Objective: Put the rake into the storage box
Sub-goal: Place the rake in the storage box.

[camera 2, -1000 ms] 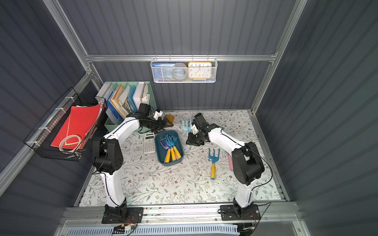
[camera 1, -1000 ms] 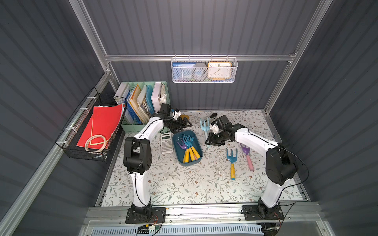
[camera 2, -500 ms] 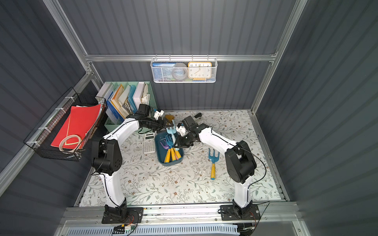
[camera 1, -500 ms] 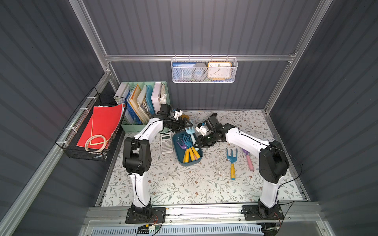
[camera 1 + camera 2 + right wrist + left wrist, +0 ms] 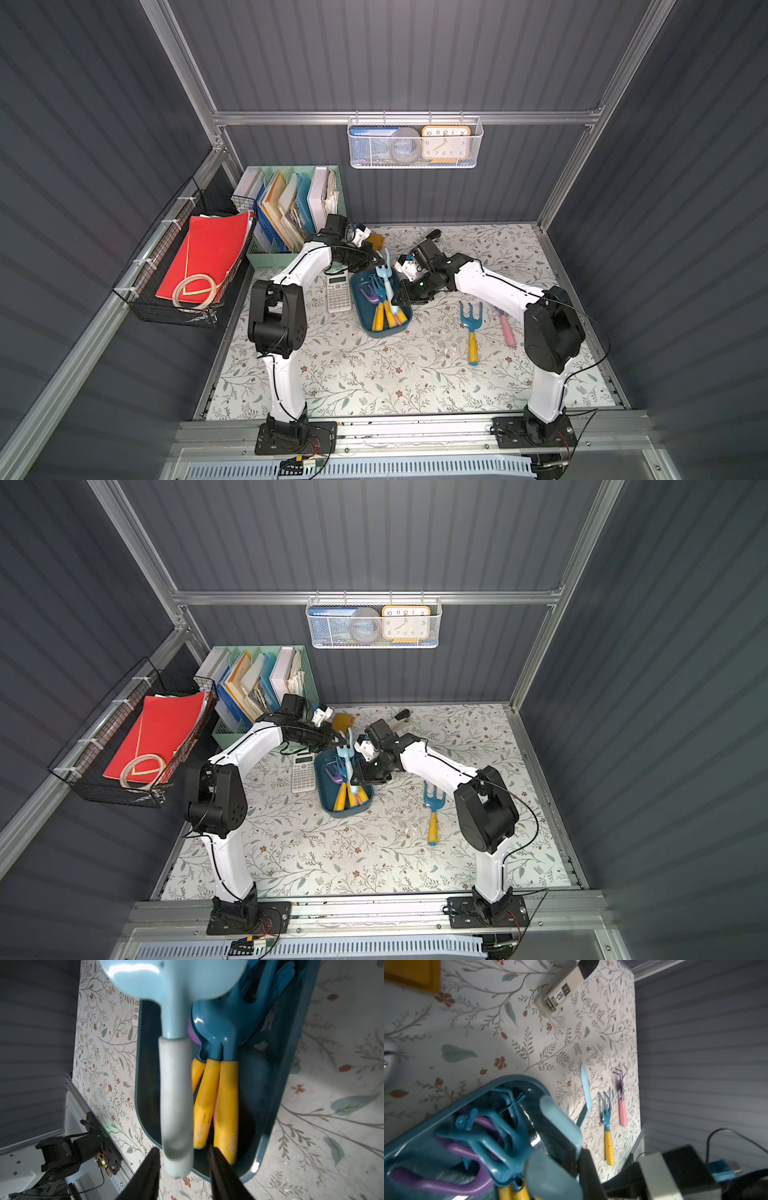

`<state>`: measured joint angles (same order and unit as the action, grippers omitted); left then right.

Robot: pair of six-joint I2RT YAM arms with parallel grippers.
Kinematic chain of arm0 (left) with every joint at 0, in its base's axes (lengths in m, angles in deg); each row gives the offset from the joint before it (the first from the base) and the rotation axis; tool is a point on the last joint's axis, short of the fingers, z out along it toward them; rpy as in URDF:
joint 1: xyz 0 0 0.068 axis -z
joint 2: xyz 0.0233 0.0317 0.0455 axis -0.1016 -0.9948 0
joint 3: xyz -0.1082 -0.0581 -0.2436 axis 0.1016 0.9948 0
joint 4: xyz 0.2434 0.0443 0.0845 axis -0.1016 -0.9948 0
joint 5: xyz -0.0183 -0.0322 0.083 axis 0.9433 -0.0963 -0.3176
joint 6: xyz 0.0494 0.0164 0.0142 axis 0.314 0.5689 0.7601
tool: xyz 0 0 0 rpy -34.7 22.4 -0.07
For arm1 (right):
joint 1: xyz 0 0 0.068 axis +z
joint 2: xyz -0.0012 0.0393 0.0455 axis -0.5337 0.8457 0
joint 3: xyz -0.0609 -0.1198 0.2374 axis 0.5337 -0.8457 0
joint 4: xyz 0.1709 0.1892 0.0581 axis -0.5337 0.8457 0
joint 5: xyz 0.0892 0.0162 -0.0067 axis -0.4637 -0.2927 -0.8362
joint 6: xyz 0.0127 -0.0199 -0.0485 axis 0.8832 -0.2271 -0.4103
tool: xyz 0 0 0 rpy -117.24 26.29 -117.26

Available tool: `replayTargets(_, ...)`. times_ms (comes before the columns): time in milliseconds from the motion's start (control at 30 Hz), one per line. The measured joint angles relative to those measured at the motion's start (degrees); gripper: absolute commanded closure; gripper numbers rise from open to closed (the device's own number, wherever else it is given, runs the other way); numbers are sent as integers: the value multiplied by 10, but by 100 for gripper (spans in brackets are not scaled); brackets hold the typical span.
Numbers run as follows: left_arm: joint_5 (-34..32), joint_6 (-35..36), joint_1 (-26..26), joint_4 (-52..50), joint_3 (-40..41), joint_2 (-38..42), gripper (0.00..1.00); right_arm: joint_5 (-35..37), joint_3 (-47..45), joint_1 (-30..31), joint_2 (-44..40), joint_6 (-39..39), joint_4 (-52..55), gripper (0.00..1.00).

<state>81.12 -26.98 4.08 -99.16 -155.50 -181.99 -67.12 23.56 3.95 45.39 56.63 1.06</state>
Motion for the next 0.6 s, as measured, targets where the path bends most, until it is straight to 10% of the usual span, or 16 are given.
replayTargets(600, -101, 59, -5, -60, 90, 30, 94, 52, -8, -3, 1, 13, -11, 54)
